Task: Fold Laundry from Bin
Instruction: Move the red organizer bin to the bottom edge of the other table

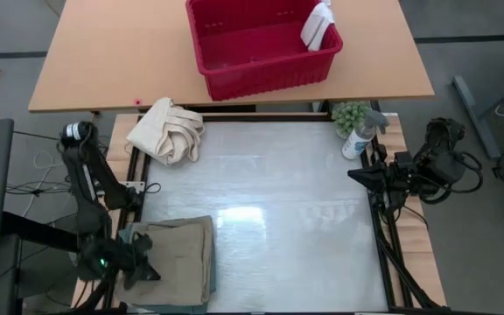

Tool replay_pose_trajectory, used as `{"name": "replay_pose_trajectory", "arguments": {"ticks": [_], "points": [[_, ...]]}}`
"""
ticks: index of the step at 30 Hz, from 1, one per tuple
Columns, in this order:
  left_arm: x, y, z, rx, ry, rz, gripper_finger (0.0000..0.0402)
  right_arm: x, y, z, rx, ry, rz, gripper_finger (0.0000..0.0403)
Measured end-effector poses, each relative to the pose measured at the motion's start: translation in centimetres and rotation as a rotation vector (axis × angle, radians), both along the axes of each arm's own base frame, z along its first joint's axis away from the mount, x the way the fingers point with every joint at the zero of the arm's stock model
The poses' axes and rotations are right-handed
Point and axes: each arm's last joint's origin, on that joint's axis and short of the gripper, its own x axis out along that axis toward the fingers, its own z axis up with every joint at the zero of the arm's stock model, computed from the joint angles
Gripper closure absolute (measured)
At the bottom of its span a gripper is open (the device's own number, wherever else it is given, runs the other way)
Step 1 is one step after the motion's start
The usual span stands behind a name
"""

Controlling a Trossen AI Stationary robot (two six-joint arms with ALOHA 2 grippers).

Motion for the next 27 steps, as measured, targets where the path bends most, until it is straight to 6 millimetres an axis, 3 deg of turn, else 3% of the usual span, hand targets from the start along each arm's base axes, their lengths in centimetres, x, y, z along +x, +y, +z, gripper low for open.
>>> {"name": "replay_pose_trajectory", "arguments": {"ticks": [7,11,15,19,27], "points": [[0.3,5.5,6.3,-0.086,-0.357,0.216,0.0401,0.1,0.0,0.0,0.015,-0.004,-0.005,0.0365],[0.4,9.7,10.5,0.023,-0.563,0.399,0.0401,0.2,-0.2,0.0,-0.004,-0.002,-0.031,0.0364],[-0.2,14.2,15.0,0.278,-0.663,0.658,0.0402,0.6,-0.8,0.5,-0.070,-0.019,-0.114,0.0363],[-1.7,17.8,19.5,0.558,-0.643,0.861,0.0397,1.2,-1.8,1.3,-0.179,-0.041,-0.267,0.0360],[-2.7,19.9,26.4,0.974,-0.578,0.966,0.0339,1.8,-5.2,3.0,-0.311,-0.041,-0.681,0.0298]]}}
